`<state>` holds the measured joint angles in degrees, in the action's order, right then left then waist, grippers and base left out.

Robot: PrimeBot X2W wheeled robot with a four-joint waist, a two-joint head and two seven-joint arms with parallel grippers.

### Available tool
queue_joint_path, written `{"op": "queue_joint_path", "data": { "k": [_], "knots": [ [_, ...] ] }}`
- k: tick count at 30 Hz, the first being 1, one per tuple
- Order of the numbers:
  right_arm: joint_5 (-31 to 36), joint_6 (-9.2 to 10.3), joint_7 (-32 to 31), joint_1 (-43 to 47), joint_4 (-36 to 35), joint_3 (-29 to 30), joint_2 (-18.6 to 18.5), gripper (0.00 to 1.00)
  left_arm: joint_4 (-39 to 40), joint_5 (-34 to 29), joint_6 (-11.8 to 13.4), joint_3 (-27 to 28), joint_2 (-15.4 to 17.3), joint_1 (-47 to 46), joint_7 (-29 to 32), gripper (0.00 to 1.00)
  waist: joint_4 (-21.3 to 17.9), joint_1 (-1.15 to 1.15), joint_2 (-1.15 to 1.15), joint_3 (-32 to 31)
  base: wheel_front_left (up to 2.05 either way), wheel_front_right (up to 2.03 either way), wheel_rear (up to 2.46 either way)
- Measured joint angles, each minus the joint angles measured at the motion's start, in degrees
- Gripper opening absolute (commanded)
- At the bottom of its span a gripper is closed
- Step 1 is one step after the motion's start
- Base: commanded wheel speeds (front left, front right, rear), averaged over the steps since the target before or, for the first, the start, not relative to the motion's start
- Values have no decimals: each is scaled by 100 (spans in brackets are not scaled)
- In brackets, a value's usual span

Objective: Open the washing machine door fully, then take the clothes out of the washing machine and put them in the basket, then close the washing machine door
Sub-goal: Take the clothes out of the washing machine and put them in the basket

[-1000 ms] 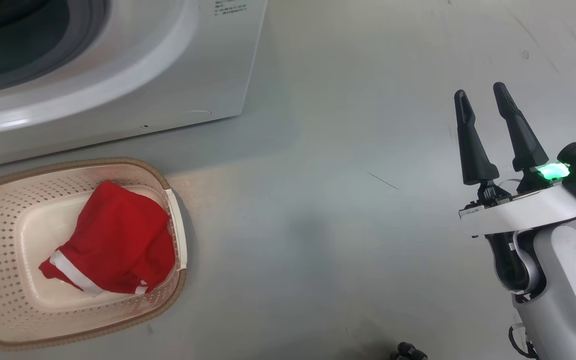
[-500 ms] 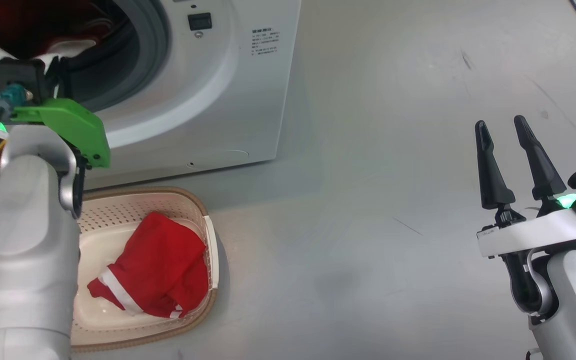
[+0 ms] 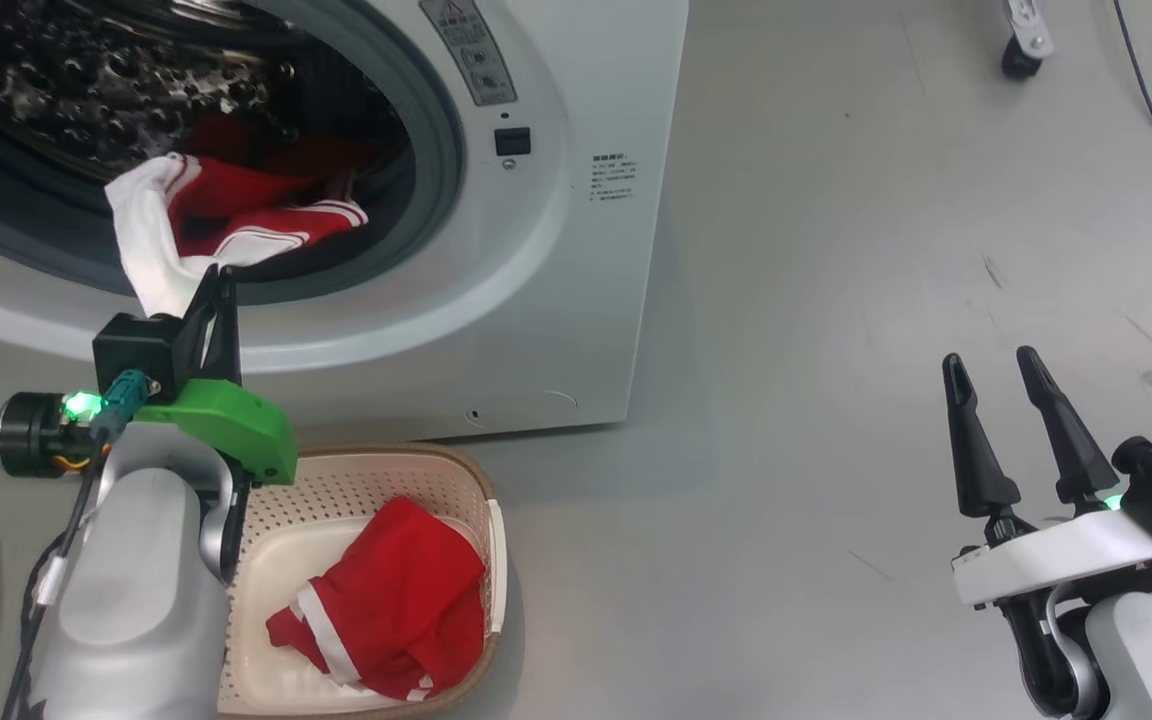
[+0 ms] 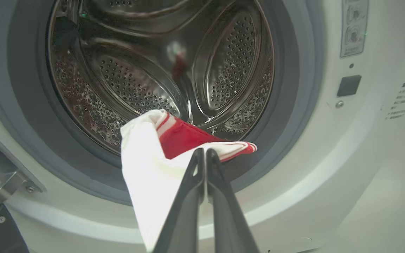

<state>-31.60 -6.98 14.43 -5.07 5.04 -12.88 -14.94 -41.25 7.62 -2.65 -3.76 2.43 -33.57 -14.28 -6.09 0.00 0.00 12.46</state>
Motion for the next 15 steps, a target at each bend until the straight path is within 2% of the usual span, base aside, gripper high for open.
{"op": "queue_joint_path", "data": {
  "k": [8, 15],
  "knots": [
    [55, 0, 0, 329, -2, -9, 87, 100, 573, 142, -60, -5, -2, 465, -1, 0, 277, 0, 0, -557, 0, 0, 0],
    [111, 2, 0, 545, -146, 32, 204, 100, 1918, 163, -126, -130, -27, 656, -12, 0, 543, 0, 0, -847, 0, 0, 0]
  ]
}}
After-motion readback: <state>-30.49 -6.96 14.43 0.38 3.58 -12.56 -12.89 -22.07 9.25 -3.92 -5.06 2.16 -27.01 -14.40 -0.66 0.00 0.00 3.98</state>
